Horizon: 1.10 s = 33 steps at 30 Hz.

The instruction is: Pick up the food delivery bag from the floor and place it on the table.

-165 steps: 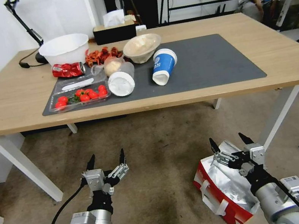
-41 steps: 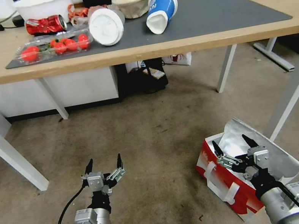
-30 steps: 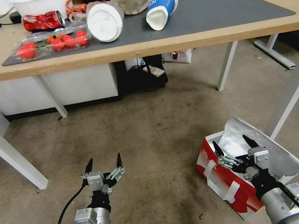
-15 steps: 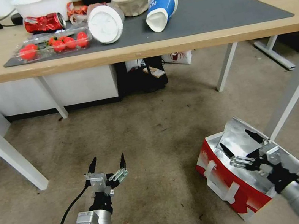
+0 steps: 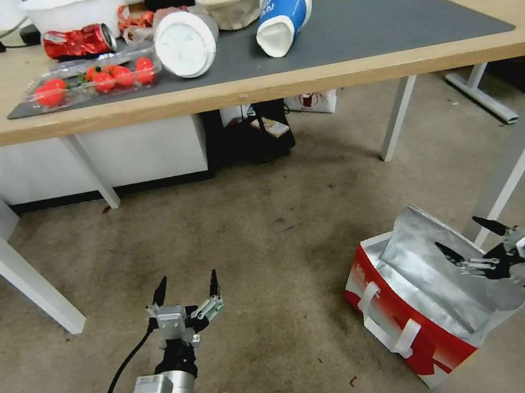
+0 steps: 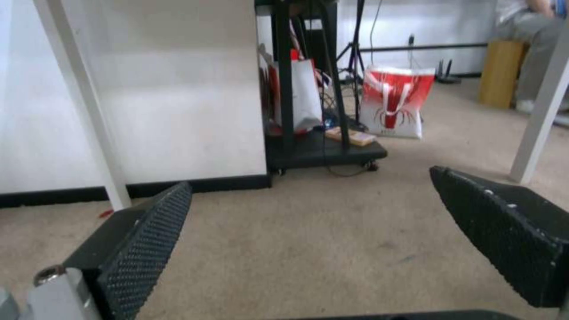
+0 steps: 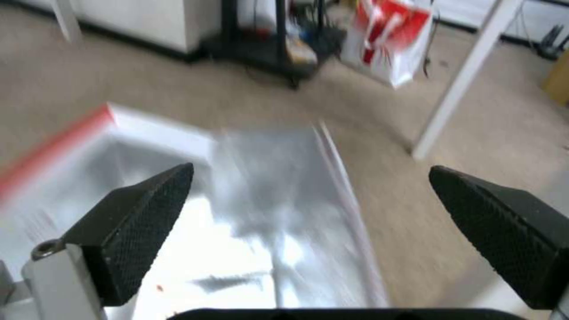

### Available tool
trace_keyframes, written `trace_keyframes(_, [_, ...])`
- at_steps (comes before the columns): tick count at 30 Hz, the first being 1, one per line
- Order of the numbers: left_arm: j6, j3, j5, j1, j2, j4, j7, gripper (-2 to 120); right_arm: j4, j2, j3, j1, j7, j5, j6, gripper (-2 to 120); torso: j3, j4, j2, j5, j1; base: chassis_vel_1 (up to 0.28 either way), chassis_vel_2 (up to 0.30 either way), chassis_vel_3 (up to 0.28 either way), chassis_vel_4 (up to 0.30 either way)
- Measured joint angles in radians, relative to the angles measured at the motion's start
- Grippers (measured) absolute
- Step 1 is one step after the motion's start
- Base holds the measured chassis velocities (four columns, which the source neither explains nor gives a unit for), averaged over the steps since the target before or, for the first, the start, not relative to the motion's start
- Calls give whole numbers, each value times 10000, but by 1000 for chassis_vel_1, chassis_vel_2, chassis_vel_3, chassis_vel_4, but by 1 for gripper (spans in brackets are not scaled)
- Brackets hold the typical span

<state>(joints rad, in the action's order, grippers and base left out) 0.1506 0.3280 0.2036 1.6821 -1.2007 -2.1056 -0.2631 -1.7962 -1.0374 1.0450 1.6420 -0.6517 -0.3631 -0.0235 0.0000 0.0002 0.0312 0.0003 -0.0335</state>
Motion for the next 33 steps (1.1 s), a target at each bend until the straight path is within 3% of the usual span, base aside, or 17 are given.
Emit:
trace_keyframes(5, [-148, -101, -361, 102, -103, -155, -79, 100, 666, 145, 140, -126, -388, 904, 8, 100, 0, -3, 4, -1, -1, 0, 0, 0, 0])
trace_keyframes(17, [-133, -86, -391, 84, -178, -198, -100, 100, 2311, 465, -357, -929, -989, 1453, 44, 100, 0, -1, 11, -2, -2, 0, 0, 0, 0])
trace_keyframes(29, [-17, -43, -359, 86, -263, -73, -87, 100, 2592, 581, -646, -1083, -851, 2079, -273, 100, 0, -3, 17, -3, -2, 0, 0, 0, 0])
trace_keyframes(33, [38, -61, -358, 51, -307, -8, -87, 100, 2573, 589, -806, -1171, -829, 2079, -359, 93, 0, 0, 18, -3, -3, 0, 0, 0, 0])
